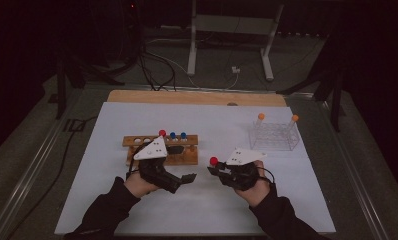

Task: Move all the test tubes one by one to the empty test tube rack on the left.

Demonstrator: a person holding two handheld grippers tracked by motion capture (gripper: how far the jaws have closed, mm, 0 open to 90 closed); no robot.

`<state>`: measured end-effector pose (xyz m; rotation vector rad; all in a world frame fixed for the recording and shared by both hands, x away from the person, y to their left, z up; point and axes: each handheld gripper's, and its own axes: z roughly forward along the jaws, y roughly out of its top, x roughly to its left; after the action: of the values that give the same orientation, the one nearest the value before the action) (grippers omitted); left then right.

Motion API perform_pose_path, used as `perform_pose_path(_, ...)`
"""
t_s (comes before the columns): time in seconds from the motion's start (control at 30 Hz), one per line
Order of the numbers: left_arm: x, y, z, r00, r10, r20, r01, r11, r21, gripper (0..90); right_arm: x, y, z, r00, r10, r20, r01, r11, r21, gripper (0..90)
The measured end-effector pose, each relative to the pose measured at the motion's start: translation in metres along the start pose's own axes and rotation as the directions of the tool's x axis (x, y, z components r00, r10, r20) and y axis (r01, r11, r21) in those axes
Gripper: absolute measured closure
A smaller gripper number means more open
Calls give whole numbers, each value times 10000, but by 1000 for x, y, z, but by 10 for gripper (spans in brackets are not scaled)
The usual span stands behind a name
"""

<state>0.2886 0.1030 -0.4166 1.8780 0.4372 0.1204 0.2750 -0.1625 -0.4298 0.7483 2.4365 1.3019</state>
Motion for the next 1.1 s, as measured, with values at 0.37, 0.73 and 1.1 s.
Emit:
perform_pose_path(0.37, -4, 3, 20, 9991, 295, 288, -292, 9995, -88, 311, 10, 2, 5, 9988, -160, -456, 162, 9999, 27, 744)
perform_pose_path(0.73, -11, 4, 36, 9983, 553, 199, -560, 9978, 350, 599, 13, 2, 7, 9984, -201, -529, 208, 9997, 115, 744)
perform_pose_path(1.1, -11, 10, 33, 9949, 1008, -3, -1008, 9945, 280, 714, 10, 2, 5, 9984, -58, -561, 53, 9999, -95, 686)
